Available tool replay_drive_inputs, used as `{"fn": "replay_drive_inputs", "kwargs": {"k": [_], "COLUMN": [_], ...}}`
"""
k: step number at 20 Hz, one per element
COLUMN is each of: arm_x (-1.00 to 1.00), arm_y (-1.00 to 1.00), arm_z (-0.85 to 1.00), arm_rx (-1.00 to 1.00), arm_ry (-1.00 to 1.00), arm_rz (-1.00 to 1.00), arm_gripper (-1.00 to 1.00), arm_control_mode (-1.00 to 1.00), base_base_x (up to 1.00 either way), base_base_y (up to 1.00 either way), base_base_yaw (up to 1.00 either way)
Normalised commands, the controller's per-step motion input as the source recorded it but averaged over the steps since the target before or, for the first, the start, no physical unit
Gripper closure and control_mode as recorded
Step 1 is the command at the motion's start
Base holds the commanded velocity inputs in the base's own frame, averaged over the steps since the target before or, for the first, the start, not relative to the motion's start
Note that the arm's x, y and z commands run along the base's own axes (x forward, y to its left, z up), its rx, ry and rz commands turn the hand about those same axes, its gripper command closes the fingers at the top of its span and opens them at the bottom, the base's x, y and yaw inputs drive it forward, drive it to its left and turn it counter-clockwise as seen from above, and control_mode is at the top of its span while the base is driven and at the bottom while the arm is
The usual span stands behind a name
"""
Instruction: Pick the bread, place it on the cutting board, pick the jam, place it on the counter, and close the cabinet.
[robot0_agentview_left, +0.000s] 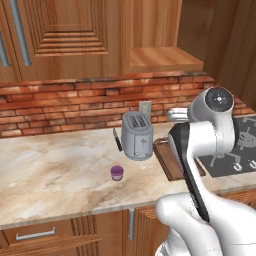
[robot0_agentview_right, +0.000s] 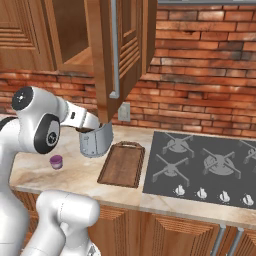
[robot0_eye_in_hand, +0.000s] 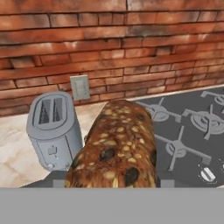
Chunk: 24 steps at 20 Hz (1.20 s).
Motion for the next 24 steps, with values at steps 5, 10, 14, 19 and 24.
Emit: {"fn": "replay_drive_inputs", "kwargs": {"k": [5,10,14,19,24], "arm_x": [0.21,0.24,0.31,0.33,0.27], "arm_y": [0.00,0.00,0.00,0.00,0.00], "arm_z": [-0.20,-0.18,-0.08,-0.07,-0.08], "arm_rx": [0.00,0.00,0.00,0.00,0.00], "arm_ry": [0.00,0.00,0.01,0.02,0.03], "arm_rz": [0.00,0.00,0.00,0.00,0.00], "arm_gripper": [1.00,1.00,1.00,1.00,1.00], "arm_control_mode": [-1.00,-1.00,-1.00,-1.00,-1.00], "base_base_x": [0.00,0.00,0.00,0.00,0.00], "base_base_y": [0.00,0.00,0.00,0.00,0.00], "base_base_yaw": [0.00,0.00,0.00,0.00,0.00]}}
